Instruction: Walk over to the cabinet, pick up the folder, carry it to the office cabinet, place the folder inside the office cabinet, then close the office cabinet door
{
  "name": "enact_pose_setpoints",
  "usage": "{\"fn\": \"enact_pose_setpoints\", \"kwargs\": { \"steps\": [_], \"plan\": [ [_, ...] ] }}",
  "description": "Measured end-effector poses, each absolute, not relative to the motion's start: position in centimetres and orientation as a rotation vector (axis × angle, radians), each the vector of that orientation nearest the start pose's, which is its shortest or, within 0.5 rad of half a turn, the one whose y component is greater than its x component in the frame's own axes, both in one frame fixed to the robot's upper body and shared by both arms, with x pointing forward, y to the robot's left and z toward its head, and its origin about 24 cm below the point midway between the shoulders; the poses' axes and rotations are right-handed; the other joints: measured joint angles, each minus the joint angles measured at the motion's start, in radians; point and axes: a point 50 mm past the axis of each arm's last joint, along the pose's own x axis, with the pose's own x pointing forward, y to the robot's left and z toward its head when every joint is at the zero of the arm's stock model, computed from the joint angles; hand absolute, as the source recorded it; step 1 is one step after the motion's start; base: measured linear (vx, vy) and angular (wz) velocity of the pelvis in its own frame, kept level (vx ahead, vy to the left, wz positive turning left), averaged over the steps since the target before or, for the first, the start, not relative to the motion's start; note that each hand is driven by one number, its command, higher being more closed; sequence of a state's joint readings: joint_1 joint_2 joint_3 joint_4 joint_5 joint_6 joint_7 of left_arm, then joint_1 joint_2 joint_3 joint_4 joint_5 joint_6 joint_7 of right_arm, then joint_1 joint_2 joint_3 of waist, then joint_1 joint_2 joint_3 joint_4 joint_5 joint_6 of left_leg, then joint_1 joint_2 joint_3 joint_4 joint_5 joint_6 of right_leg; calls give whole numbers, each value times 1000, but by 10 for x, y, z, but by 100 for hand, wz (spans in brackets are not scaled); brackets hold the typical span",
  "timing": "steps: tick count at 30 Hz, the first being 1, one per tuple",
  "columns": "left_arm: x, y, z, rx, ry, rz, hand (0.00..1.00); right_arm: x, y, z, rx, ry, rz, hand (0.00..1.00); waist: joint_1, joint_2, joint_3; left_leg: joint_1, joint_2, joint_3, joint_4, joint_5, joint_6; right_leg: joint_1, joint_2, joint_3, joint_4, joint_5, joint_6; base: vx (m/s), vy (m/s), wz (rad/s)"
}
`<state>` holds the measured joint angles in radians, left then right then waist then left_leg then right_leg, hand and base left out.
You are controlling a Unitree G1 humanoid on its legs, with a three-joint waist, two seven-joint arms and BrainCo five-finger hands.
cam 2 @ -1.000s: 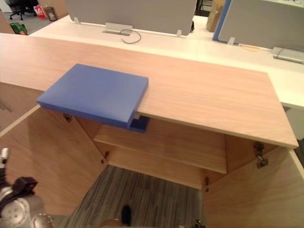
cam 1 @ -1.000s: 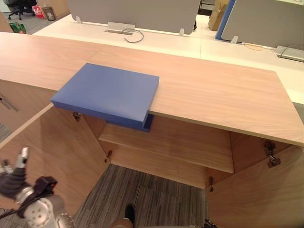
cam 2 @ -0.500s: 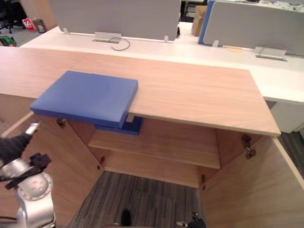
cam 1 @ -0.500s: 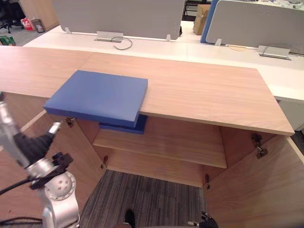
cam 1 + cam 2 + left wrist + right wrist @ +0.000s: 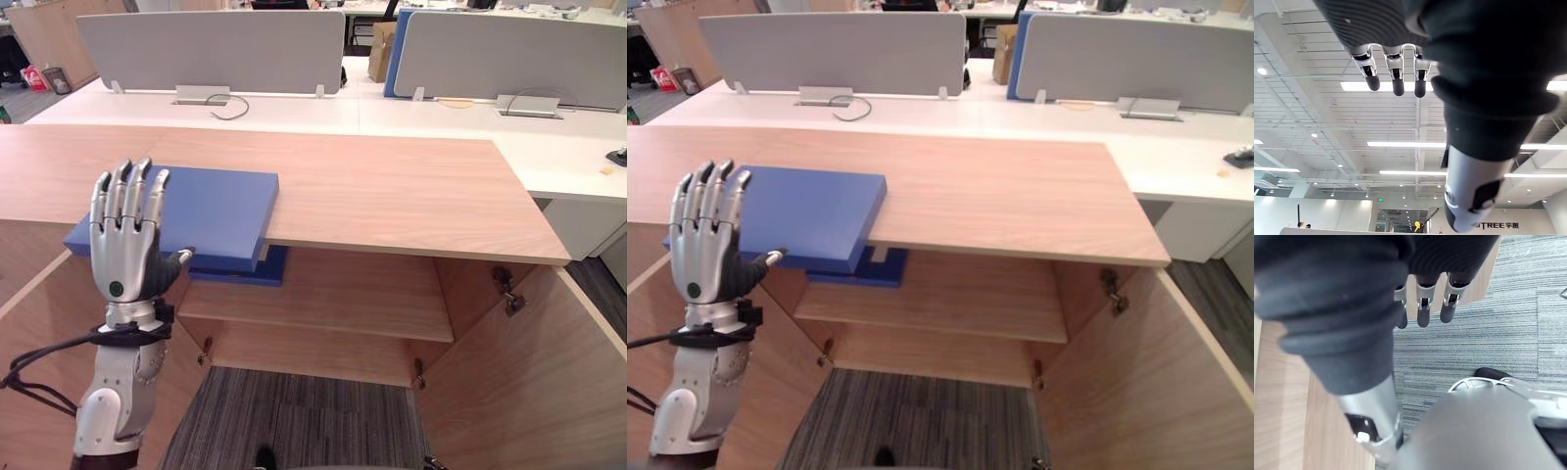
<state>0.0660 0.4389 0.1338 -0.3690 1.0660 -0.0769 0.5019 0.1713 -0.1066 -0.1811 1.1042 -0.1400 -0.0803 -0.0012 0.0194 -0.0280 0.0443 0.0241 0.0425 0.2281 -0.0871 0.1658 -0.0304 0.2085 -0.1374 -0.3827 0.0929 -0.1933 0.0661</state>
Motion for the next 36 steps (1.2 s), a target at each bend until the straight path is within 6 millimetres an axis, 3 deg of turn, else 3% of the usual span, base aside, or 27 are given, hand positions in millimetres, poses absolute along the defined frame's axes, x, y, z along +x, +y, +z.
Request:
{"fn": "enact_pose_setpoints", "kwargs": {
  "steps": [8,23,36],
  "plan": [
    [234,237,152,1588,-665,455,0,50,-215,-167,-122,1189,-166,0,-3,-4,-4,16,0,-1,-1,1,-1,17,2,1,-9,1,0,-4,2,-1],
    [239,250,135,1634,-552,388,0,51,-214,-166,-152,1191,-142,0,-4,-23,-1,19,0,-1,-5,-2,-5,23,3,1,-19,3,-1,0,0,0],
    [244,282,93,1680,-256,336,0,51,-214,-166,-156,1190,-139,0,-11,-35,-5,27,0,9,-6,-9,-11,30,3,9,-30,3,-1,0,0,0]
  ]
}}
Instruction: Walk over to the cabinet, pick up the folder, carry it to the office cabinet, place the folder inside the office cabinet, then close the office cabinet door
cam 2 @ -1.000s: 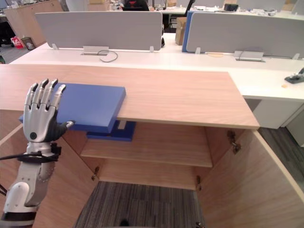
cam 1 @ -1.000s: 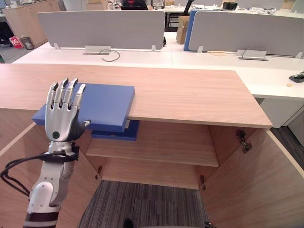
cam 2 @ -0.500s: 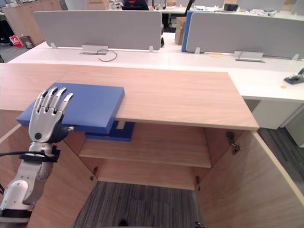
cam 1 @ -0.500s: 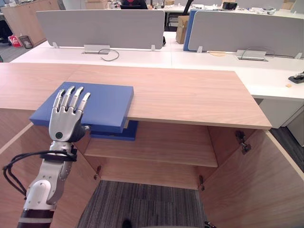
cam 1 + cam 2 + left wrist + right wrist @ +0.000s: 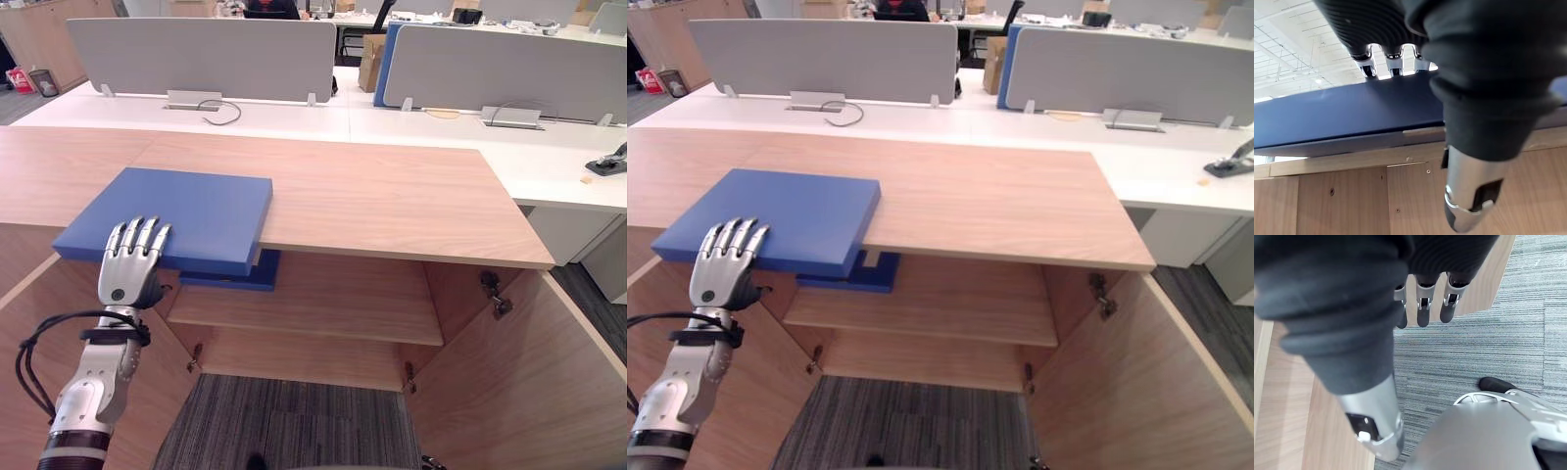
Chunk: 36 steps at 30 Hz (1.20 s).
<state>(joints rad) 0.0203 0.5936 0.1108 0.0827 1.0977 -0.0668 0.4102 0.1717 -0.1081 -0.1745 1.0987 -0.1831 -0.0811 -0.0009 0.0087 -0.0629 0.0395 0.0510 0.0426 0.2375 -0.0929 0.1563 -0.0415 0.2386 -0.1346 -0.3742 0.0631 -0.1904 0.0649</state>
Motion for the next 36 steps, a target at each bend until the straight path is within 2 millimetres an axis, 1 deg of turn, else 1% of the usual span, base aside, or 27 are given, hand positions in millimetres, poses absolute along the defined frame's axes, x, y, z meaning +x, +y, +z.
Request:
{"fn": "enact_pose_setpoints", "kwargs": {
  "steps": [2,4,5,8,12,15,21,28,29,31,32,33,34,35,36],
  "plan": [
    [246,283,93,1687,-249,342,0,50,-214,-166,-158,1191,-138,0,0,-1,0,4,0,1,0,-1,-1,4,0,0,-3,0,0,0,0,0],
    [252,290,93,1719,-234,349,0,50,-214,-166,-169,1192,-129,0,-2,0,0,5,1,2,0,-1,-1,6,1,1,-4,0,0,0,0,0],
    [253,292,93,1736,-229,350,100,50,-214,-166,-170,1192,-129,0,-3,0,0,6,1,3,0,-2,-1,6,1,2,-4,0,0,-4,0,-5],
    [259,307,100,1820,-214,356,100,48,-214,-167,-173,1197,-127,0,-4,0,1,22,5,22,0,-8,-6,11,2,21,-5,0,0,-2,3,-16],
    [272,316,114,1897,-226,370,100,46,-215,-166,-185,1188,-121,0,-14,1,-1,28,5,27,0,-11,-7,15,6,23,-7,0,0,-4,-1,-6],
    [276,318,115,1916,-228,372,100,47,-215,-166,-185,1184,-121,0,-18,1,-1,28,5,28,1,-12,-7,15,6,24,-8,0,0,0,0,0],
    [283,315,117,1963,-260,353,100,47,-215,-166,-187,1182,-122,0,-21,2,-1,35,6,32,4,-15,-10,21,6,27,-12,0,0,-1,0,-1],
    [283,316,117,1987,-257,349,100,47,-215,-166,-191,1177,-126,0,-30,2,0,35,5,32,3,-16,-9,21,5,27,-12,0,0,0,0,0],
    [284,312,115,1966,-264,359,100,47,-215,-166,-191,1177,-126,0,-31,2,-1,35,4,31,3,-16,-9,21,5,27,-12,0,0,0,0,0],
    [283,297,113,1899,-292,399,100,47,-215,-166,-192,1177,-127,0,-29,3,0,34,1,27,0,-16,-9,21,3,26,-12,0,0,-9,14,4],
    [273,269,113,1815,-361,406,100,47,-215,-166,-192,1178,-129,0,-27,6,2,32,-4,22,0,-17,-7,21,-4,23,-11,0,0,0,24,5],
    [267,255,114,1768,-407,396,100,47,-215,-166,-193,1179,-132,0,-25,5,2,32,-6,19,0,-17,-7,21,-5,22,-11,0,0,7,32,6],
    [257,230,115,1678,-477,357,100,46,-216,-166,-192,1183,-138,0,-21,6,3,31,-10,11,3,-17,-7,21,-7,20,-9,0,0,18,25,13],
    [243,194,117,1543,-587,274,100,45,-216,-166,-192,1189,-145,0,-16,8,2,27,-15,-6,3,-17,-6,22,-10,14,-6,0,0,22,24,24],
    [232,164,120,1367,-677,174,100,45,-216,-166,-189,1195,-148,0,-13,12,0,22,-19,-17,3,-17,-6,23,-11,3,-4,0,0,15,20,25]
  ]
}}
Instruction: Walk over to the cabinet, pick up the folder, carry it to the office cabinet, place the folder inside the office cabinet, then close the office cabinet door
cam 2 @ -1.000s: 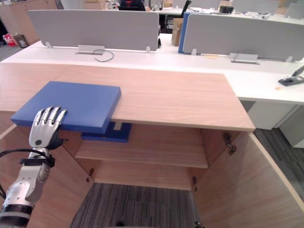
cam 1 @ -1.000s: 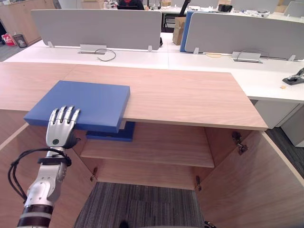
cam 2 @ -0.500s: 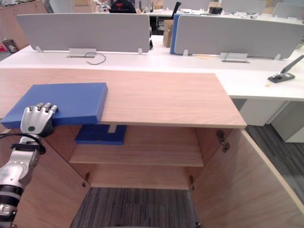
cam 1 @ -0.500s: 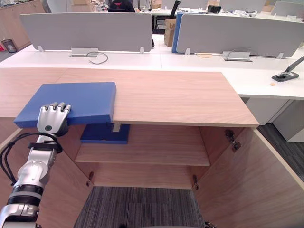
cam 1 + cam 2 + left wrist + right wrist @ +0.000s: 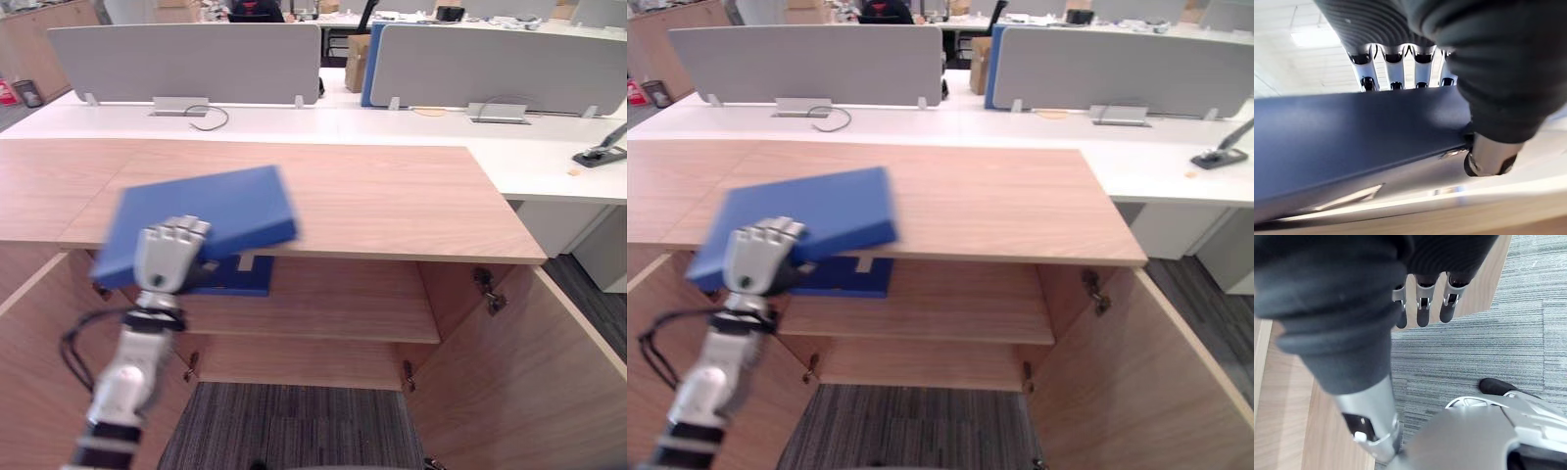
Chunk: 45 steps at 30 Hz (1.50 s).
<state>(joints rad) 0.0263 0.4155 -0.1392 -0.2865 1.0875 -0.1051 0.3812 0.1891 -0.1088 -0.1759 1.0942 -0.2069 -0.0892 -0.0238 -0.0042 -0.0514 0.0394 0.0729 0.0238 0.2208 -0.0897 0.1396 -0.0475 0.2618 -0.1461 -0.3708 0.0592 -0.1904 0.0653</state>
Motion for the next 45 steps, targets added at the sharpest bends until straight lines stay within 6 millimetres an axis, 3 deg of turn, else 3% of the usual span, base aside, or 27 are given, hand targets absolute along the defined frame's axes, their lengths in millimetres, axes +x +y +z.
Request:
{"fn": "enact_pose_setpoints", "kwargs": {
  "steps": [2,4,6,14,18,23,26,27,28,29,31,32,34,41,45],
  "plan": [
    [220,135,126,1130,-746,67,100,47,-215,-166,-180,1199,-152,0,2,6,1,-2,-1,-5,-4,1,1,0,0,-4,1,0,0,-10,18,12],
    [209,109,133,775,-764,-21,100,48,-214,-167,-160,1208,-162,0,2,14,2,-2,1,-9,-5,2,2,0,2,-5,0,0,0,-51,22,1],
    [207,106,141,629,-773,-27,100,50,-215,-167,-160,1203,-164,0,-3,22,1,-2,2,-12,-6,3,2,0,3,-5,-1,-2,3,-48,10,1],
    [207,137,149,268,-696,63,100,49,-214,-168,-120,1225,-182,0,2,12,3,-53,1,-44,0,19,3,-38,5,-23,19,-6,10,11,3,11],
    [203,155,135,-75,-555,2,100,50,-208,-170,-102,1234,-174,0,3,-2,7,-53,11,-44,1,22,5,-38,3,-23,26,-3,7,14,5,3],
    [199,169,124,-339,-483,-19,100,49,-208,-170,-13,1228,-254,0,14,3,6,-57,17,-40,0,28,6,-50,6,-14,36,-3,5,-47,9,-4],
    [198,168,120,-477,-464,-27,100,63,-203,-169,115,1180,-360,0,21,11,5,-72,15,-40,-5,34,12,-73,6,-12,46,-3,6,-82,30,-3],
    [198,165,117,-536,-449,-30,100,85,-201,-166,146,1129,-399,0,26,13,8,-81,17,-41,-5,38,14,-83,7,-12,49,-3,6,-93,36,5],
    [198,163,114,-570,-423,-36,100,115,-196,-157,211,1033,-452,0,28,17,7,-91,18,-44,-5,40,15,-95,9,-12,52,-2,6,-85,33,6],
    [197,163,112,-584,-412,-36,100,132,-194,-150,242,963,-468,0,29,20,9,-94,18,-46,-5,46,15,-99,9,-13,54,-1,5,-64,34,6],
    [193,167,105,-606,-374,-8,100,193,-192,-108,319,659,-493,0,33,36,5,-104,17,-46,-3,55,21,-107,6,-15,56,7,8,-17,22,6],
    [193,169,104,-604,-372,1,100,203,-193,-97,321,595,-497,0,36,38,4,-106,17,-47,0,56,22,-108,5,-16,56,7,9,18,5,7],
    [191,179,103,-582,-377,47,100,230,-204,-53,332,362,-533,0,45,39,3,-105,15,-49,1,56,22,-103,4,-19,56,9,10,25,-2,4],
    [185,197,103,-512,-399,138,100,231,-241,31,328,-68,-677,0,26,45,1,-68,17,-51,1,58,20,-69,9,-17,49,9,9,-13,-3,-1],
    [185,197,103,-468,-401,113,100,235,-236,83,359,-310,-545,0,16,45,1,-68,28,-42,0,57,17,-72,20,-4,35,16,0,-54,-5,-11]
  ]
}}
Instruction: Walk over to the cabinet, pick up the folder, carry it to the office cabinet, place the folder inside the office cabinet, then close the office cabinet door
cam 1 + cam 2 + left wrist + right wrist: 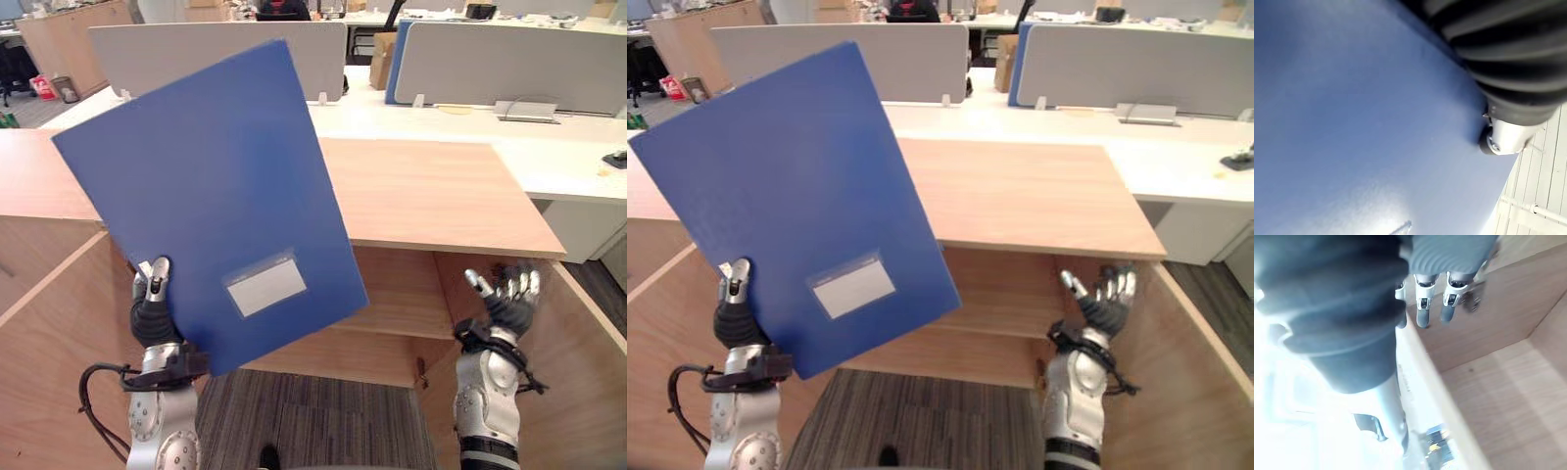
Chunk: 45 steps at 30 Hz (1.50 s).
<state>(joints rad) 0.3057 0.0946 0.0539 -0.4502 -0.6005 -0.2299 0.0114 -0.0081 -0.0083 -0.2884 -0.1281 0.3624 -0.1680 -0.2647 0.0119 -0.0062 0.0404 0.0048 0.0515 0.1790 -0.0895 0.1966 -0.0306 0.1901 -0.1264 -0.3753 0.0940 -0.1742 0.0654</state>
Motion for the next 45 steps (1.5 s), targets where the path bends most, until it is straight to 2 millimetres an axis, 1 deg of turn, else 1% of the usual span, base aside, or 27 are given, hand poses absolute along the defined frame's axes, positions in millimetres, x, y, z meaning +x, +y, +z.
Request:
{"fn": "enact_pose_setpoints", "kwargs": {
  "steps": [1,2,3,4,5,7,8,9,10,11,12,13,16,18,22,25,26,30,35,36,38,40,42,45],
  "plan": [
    [184,199,103,-455,-404,110,100,238,-229,103,342,-392,-446,0,0,0,0,-1,2,4,0,-1,-1,0,2,1,-7,5,0,-16,-4,-11],
    [184,200,104,-451,-403,109,100,240,-227,109,332,-417,-411,0,-1,0,0,-1,3,5,0,-1,-1,0,3,1,-8,7,0,-13,-5,-8],
    [184,201,104,-439,-404,102,100,248,-219,131,328,-502,-282,0,-2,0,0,-1,3,7,0,-1,-1,0,3,2,-11,11,3,-6,-5,-4],
    [184,202,105,-430,-404,89,100,256,-211,146,365,-553,-167,0,-2,0,0,-2,3,7,0,-1,-1,0,4,3,-13,15,6,0,0,0],
    [184,202,105,-423,-403,79,100,261,-207,153,379,-573,-110,0,-1,0,0,-2,3,7,0,-1,-1,0,4,4,-14,16,5,0,0,0],
    [185,202,106,-396,-400,57,100,276,-180,175,391,-601,142,0,1,0,0,-4,3,9,0,-1,-1,-1,6,10,-19,17,5,0,0,0],
    [185,201,106,-388,-398,49,100,278,-172,179,382,-601,208,0,2,0,-1,-4,3,10,0,-1,-2,-1,7,10,-20,18,5,0,0,0],
    [185,199,106,-378,-390,23,100,281,-153,184,377,-580,355,0,5,-1,-1,-5,3,10,0,-2,-2,-1,10,10,-22,18,5,40,-31,-1],
    [186,194,105,-373,-382,-12,100,283,-134,185,374,-542,494,0,8,-2,-3,-7,3,11,0,-2,-3,-1,13,10,-21,20,5,40,-29,-1],
    [186,191,105,-372,-377,-33,100,284,-125,184,364,-521,552,0,10,-2,-3,-7,3,11,0,-2,-3,-1,13,10,-22,20,5,38,-23,1],
    [187,185,104,-366,-367,-69,100,285,-109,180,364,-466,659,0,15,-2,-3,-8,3,11,0,-2,-3,-1,13,10,-22,20,5,0,0,0],
    [188,183,101,-352,-352,-76,100,284,-98,176,381,-412,744,0,23,-2,-3,-8,3,11,0,-2,-3,-1,13,10,-23,20,5,0,0,0],
    [190,188,93,-333,-314,-57,100,285,-94,169,386,-301,833,0,34,-2,-4,-9,3,10,0,-2,-3,-1,13,10,-23,20,5,0,0,0],
    [189,191,91,-297,-296,-64,100,287,-96,165,325,-202,887,0,39,-3,-4,-10,3,5,0,-2,-3,-1,14,7,-20,20,5,-23,4,4],
    [188,193,90,-255,-274,-90,100,287,-103,160,263,-110,939,0,43,-3,-13,-10,3,2,-1,-1,-4,-1,14,3,-17,20,5,-7,2,1],
    [185,193,87,-241,-250,-107,100,286,-109,156,232,-45,949,0,45,-4,-37,-22,3,0,-4,1,-4,-12,15,2,-16,20,5,0,0,0],
    [185,193,87,-236,-247,-113,100,287,-110,156,218,-30,954,100,46,-3,-38,-22,4,0,-4,2,-4,-12,15,1,-15,20,5,0,0,0],
    [185,192,87,-217,-239,-134,100,289,-116,162,104,8,978,100,52,-5,-40,-22,5,0,0,3,-5,-12,16,2,-14,20,5,0,0,0],
    [185,191,88,-186,-238,-169,100,287,-122,156,52,71,980,100,63,-6,-42,-22,5,-1,0,3,-5,-12,16,1,-14,20,5,0,0,0],
    [184,189,88,-180,-239,-179,0,287,-124,156,42,74,975,100,63,-6,-43,-22,5,-1,0,3,-5,-12,16,1,-13,20,5,0,0,0],
    [184,186,87,-164,-240,-195,0,288,-127,158,16,69,965,100,64,-6,-43,-22,5,-1,0,3,-5,-13,15,1,-11,20,5,0,0,0],
    [181,180,82,-169,-216,-230,0,290,-131,163,-46,42,951,100,65,-6,-44,-22,5,0,0,3,-5,-14,15,2,-10,20,5,0,0,0],
    [177,173,67,-253,-134,-267,0,293,-130,173,-203,-66,936,100,64,-4,-50,-22,5,1,0,4,-5,-17,14,3,-8,20,5,0,0,0],
    [176,170,46,-393,-33,-256,0,292,-118,174,-263,-150,949,100,62,-3,-54,-22,7,1,-1,4,-5,-19,15,6,-5,18,4,0,0,0]
  ]
}}
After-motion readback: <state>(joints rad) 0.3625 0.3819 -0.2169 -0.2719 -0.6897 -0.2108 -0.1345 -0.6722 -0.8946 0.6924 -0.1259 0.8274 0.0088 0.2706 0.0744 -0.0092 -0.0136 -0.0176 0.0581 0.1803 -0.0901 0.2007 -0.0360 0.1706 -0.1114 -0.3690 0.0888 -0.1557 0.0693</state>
